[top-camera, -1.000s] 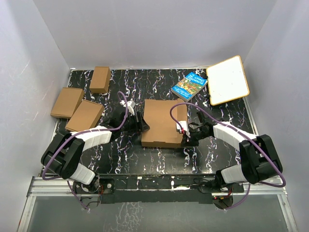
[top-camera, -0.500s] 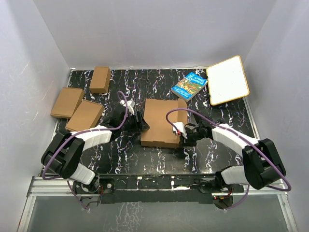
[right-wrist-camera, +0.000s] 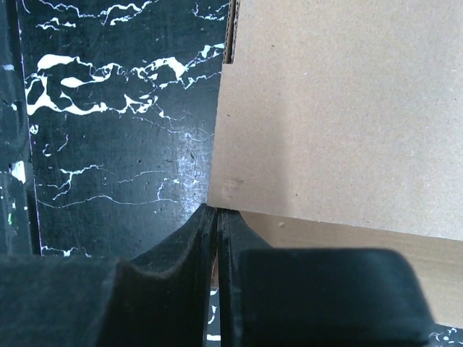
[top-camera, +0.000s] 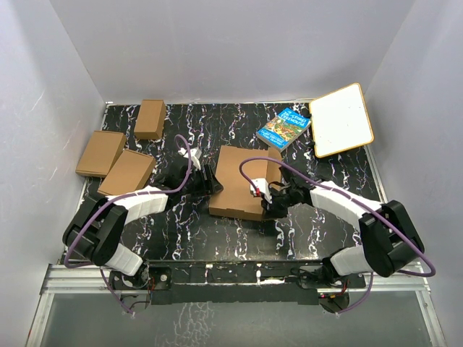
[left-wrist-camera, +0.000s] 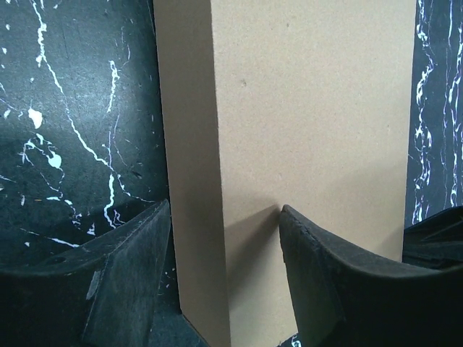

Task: Fold the paper box

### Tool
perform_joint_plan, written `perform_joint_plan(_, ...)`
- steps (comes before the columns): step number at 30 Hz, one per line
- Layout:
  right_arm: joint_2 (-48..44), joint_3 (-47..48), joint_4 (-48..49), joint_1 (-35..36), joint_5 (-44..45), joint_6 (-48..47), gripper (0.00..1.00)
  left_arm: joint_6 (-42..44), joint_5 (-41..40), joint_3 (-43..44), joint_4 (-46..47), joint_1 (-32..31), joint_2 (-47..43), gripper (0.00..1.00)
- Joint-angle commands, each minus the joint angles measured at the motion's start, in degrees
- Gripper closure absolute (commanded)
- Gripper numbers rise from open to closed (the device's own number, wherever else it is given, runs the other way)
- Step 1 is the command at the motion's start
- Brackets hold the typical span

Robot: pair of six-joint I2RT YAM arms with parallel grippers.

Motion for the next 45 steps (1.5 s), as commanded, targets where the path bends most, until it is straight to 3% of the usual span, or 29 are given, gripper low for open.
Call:
perform_joint_plan(1,0.36,4.01,5.38,0.72,-1.27,3.04,0.87,1.83,-0.6,-0.06,-5.27,-0.48,0.99,0.41)
perform_joint_plan(7,-0.87,4.65,-0.32,-0.65,-1.49,-1.74,0.66,2.67,-1.56,0.37,-6.72,-0.44,-0.2,0.39)
perform_joint_plan(12,-2.91,5.75,-5.43,-3.88,-4.07,-6.62,0.54,3.33,-1.72,1.73,-7.59,-0.28,-0.56,0.36)
perform_joint_plan(18,-4.95,6.97,-7.37,-9.16,-8.55,-7.26,0.52,3.36,-1.5,4.84,-9.44,0.27,-1.42,0.32)
perform_joint_plan(22,-5.52,7.76,-1.84,-14.99,-9.48,1.46,0.53,4.34,-3.52,7.38,-12.16,0.7,-4.59,0.31)
perform_joint_plan(25,-6.3,7.9,5.43,-19.18,-8.91,8.94,0.59,5.49,-6.27,8.23,-15.26,0.96,-8.72,0.32)
perform_joint_plan(31,-0.91,13.15,17.0,-21.8,-6.8,17.21,0.91,5.56,-7.49,5.87,-20.62,0.98,-19.29,0.37)
perform_joint_plan(34,6.44,19.07,19.25,-21.7,-6.13,19.43,0.92,4.03,-3.55,2.55,-22.4,1.06,-24.24,0.53)
perform_joint_plan(38,17.89,30.8,15.93,-21.04,-3.03,19.21,0.92,1.12,2.84,-1.63,-24.72,0.98,-28.52,0.84)
perform_joint_plan(41,26.21,39.01,12.29,-20.39,-0.73,17.18,0.92,-2.18,7.25,-5.22,-23.81,0.82,-30.58,0.93)
perform_joint_plan(45,33.72,47.56,7.52,-18.96,1.42,13.28,0.92,-5.19,9.98,-8.82,-22.21,0.04,-29.57,0.95)
